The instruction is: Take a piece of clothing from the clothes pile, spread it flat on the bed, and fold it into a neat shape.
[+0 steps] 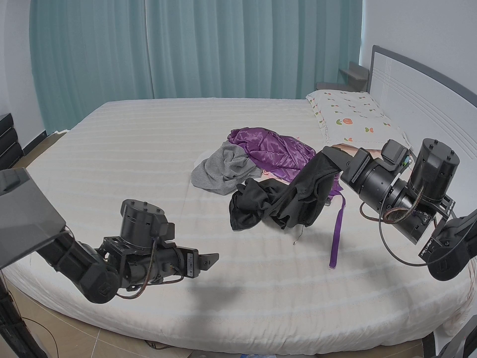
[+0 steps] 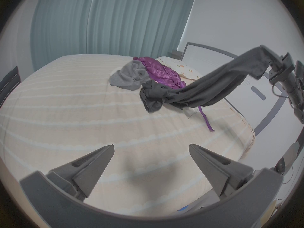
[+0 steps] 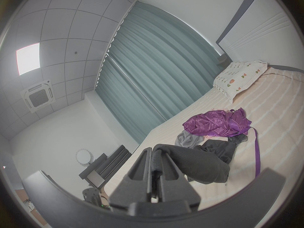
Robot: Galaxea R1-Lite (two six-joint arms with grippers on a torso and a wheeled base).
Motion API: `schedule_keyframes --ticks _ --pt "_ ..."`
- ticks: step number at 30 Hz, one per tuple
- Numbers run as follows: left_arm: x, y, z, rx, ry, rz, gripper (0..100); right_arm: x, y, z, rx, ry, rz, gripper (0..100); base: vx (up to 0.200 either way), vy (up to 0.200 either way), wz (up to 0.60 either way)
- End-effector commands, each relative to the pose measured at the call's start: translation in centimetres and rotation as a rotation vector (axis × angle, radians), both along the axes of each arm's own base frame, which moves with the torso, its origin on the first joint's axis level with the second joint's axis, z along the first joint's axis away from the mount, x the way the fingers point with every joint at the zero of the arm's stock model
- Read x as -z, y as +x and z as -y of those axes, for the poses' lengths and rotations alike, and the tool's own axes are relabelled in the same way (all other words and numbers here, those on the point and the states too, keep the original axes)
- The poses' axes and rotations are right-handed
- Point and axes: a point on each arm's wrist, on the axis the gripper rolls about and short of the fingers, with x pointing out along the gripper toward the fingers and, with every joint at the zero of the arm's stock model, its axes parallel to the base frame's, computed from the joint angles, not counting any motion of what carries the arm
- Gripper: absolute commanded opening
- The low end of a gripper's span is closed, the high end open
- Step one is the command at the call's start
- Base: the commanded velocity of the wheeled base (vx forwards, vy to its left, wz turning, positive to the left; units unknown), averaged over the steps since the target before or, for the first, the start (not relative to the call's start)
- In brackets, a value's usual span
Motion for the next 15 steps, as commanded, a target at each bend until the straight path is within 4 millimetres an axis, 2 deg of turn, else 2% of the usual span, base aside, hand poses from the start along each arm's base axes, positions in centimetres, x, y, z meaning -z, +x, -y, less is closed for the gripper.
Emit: schedule_keyframes --ticks 1,5,12,15 --pt "2.5 1.3 2.0 0.035 0.025 -0.043 100 -0.2 -0.3 -0.2 -0.01 0.004 0.005 0 0.0 0.0 0.0" --pt "4.1 1.8 3.5 0.063 0.042 -0.065 100 -0.2 -0.6 -0.5 -0.018 0.004 0.004 0 0.0 0.0 0.0" --pt "5.7 2.9 5.2 0.085 0.048 -0.074 100 -1.8 -2.2 -0.9 -0.058 0.043 0.07 0 0.0 0.0 0.0" --pt "6.8 4.1 5.9 0.068 0.058 -0.062 100 -2.7 -2.9 -0.8 -0.071 0.058 0.095 0 0.0 0.0 0.0"
